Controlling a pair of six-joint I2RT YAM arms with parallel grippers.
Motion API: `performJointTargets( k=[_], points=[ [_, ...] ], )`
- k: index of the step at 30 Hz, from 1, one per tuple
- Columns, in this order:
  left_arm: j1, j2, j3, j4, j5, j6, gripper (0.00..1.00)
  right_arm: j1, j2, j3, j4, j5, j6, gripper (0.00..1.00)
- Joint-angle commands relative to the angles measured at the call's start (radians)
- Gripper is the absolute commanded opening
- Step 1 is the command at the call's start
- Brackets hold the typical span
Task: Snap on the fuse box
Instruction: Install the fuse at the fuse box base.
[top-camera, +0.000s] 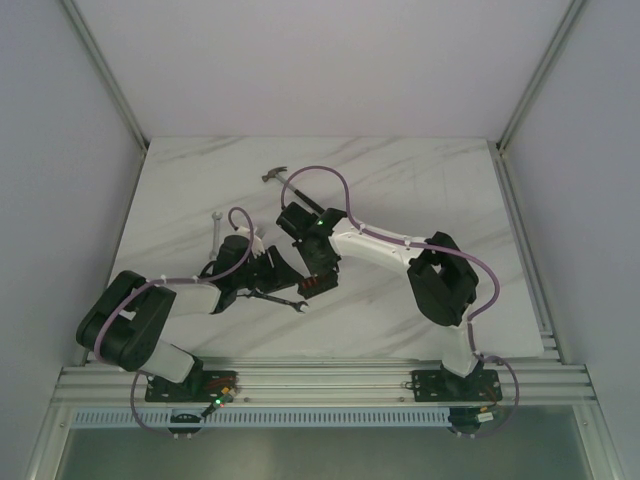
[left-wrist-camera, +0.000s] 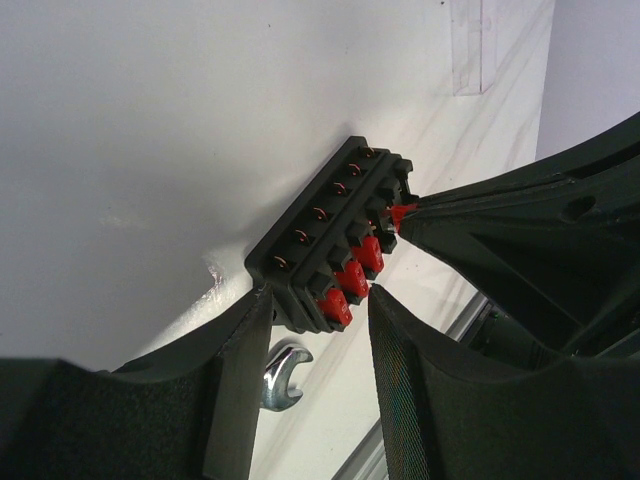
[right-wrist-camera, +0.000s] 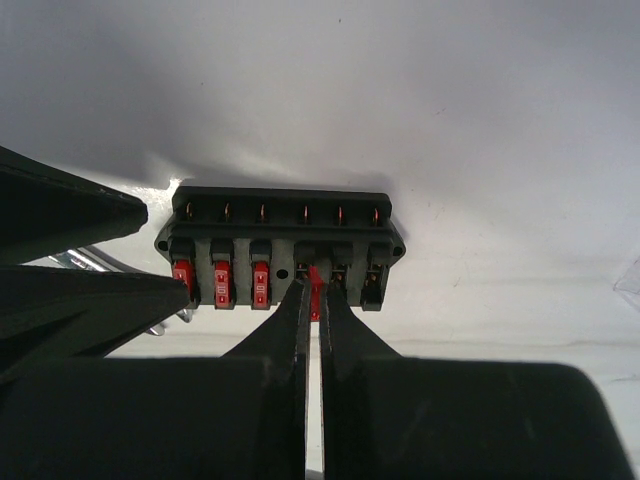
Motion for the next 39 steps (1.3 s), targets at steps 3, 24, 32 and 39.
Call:
performJointTargets(
  k=[3, 24, 32, 39],
  points=[
    [-0.010, 0.000, -0.010, 0.030, -0.014, -0.009, 0.52, 0.011, 0.011, 0.011, 0.007, 0.019, 0.019, 0.00],
    [-0.019, 0.003, -0.016, 0.033, -0.028, -0.019, 0.52, 0.016, 0.031, -0.009, -0.003, 0.041, 0.014, 0.00],
    [-0.019, 0.001, -0.016, 0.020, -0.039, -0.019, 0.52, 0.017, -0.009, 0.010, -0.002, 0.053, 0.009, 0.00],
    [-0.019, -0.011, -0.014, -0.004, -0.055, -0.015, 0.54, 0.017, -0.026, 0.013, -0.002, 0.069, 0.010, 0.00]
  ],
)
